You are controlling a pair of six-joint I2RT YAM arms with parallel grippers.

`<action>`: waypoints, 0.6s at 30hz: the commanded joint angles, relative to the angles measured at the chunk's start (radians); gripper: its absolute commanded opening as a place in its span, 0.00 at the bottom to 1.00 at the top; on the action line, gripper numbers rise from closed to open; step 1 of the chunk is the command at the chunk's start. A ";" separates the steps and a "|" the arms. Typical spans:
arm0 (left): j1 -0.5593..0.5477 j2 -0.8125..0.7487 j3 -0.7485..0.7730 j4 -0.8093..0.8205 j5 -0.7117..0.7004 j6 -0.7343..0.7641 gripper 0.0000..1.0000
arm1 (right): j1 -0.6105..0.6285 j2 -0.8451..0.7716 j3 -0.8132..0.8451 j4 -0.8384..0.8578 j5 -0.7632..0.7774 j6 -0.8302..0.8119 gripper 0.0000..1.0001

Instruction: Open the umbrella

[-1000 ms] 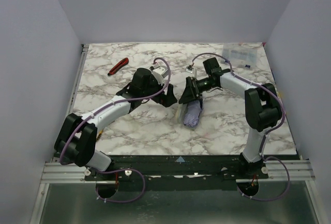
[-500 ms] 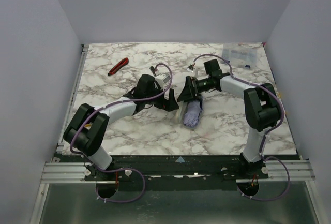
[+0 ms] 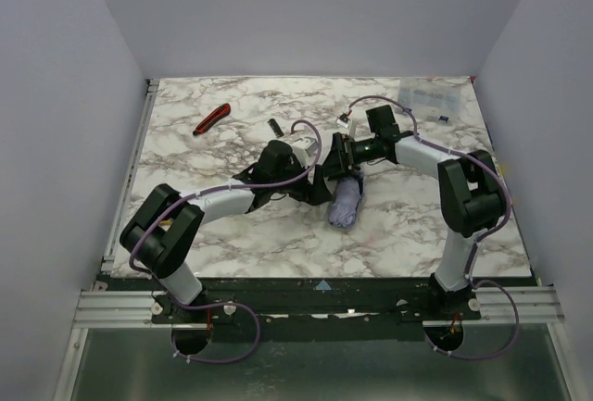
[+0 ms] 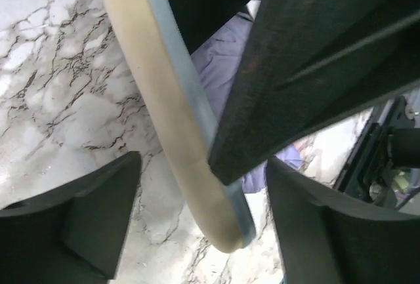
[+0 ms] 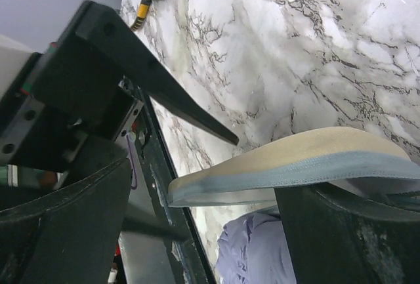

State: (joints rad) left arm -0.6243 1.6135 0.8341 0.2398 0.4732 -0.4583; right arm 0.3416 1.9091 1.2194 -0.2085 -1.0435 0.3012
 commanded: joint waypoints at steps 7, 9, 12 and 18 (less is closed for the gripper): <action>0.005 0.041 0.032 -0.090 -0.137 0.016 0.31 | -0.033 -0.157 0.058 -0.328 0.094 -0.233 0.89; 0.004 0.038 0.028 -0.076 -0.108 -0.004 0.28 | -0.042 -0.204 0.059 -0.362 0.131 -0.281 0.89; 0.002 0.034 0.034 -0.072 -0.096 -0.008 0.26 | -0.035 -0.264 0.058 -0.458 0.240 -0.494 0.88; 0.001 0.022 0.026 -0.074 -0.092 -0.013 0.21 | -0.022 -0.279 0.058 -0.621 0.554 -0.393 0.82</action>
State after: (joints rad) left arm -0.6189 1.6577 0.8715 0.1402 0.3584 -0.4576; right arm 0.3088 1.6238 1.2606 -0.6422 -0.7147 -0.0914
